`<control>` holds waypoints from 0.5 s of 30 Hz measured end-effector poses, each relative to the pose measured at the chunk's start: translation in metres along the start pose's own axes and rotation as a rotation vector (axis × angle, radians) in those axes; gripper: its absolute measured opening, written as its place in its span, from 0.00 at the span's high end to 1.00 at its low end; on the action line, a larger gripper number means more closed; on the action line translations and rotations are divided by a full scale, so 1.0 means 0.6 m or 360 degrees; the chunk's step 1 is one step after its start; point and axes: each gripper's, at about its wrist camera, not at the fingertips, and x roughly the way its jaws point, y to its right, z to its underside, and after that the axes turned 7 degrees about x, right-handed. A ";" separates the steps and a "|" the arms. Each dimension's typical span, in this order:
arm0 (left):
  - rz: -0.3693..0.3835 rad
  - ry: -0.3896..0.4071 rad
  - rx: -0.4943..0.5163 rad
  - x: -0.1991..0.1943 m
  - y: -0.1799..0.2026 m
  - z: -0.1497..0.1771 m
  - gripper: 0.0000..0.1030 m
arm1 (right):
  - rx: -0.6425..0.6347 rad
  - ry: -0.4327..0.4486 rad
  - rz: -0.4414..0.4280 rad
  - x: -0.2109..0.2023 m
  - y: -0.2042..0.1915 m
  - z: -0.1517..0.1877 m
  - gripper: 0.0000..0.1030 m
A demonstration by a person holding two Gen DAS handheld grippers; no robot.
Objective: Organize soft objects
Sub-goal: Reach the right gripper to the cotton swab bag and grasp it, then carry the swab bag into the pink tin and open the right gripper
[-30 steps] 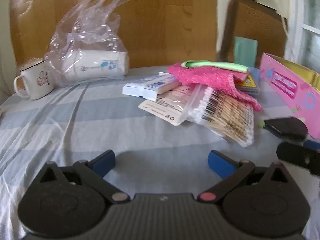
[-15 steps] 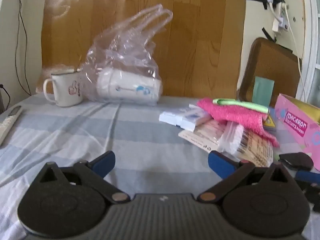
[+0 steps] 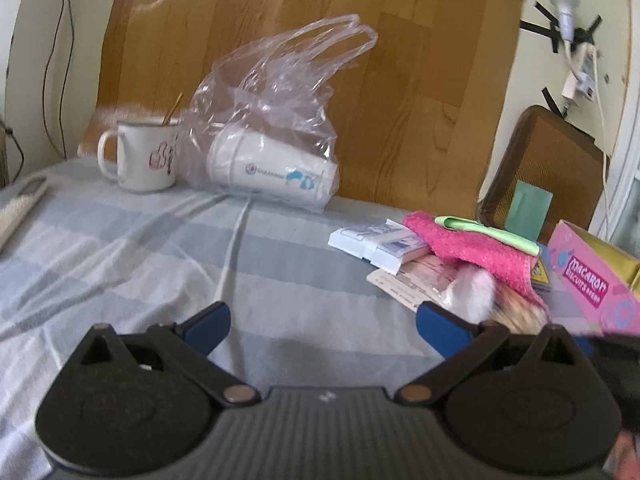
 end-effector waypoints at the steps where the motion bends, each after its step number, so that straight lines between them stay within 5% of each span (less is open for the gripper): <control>1: 0.0012 -0.0011 -0.0023 0.002 -0.005 -0.001 0.00 | -0.0020 -0.0011 -0.0020 -0.012 0.000 0.006 0.59; 8: 0.0062 -0.0063 -0.0027 0.010 -0.004 0.000 0.00 | -0.0210 -0.0047 -0.0157 -0.118 -0.002 0.087 0.56; 11: 0.0084 -0.0082 0.0068 0.011 0.013 0.000 0.01 | -0.0184 -0.0044 -0.0135 -0.132 0.003 0.097 0.36; 15: 0.0212 -0.0158 0.0125 0.008 0.026 -0.001 0.04 | -0.0105 -0.0034 -0.0131 -0.134 0.022 0.099 0.32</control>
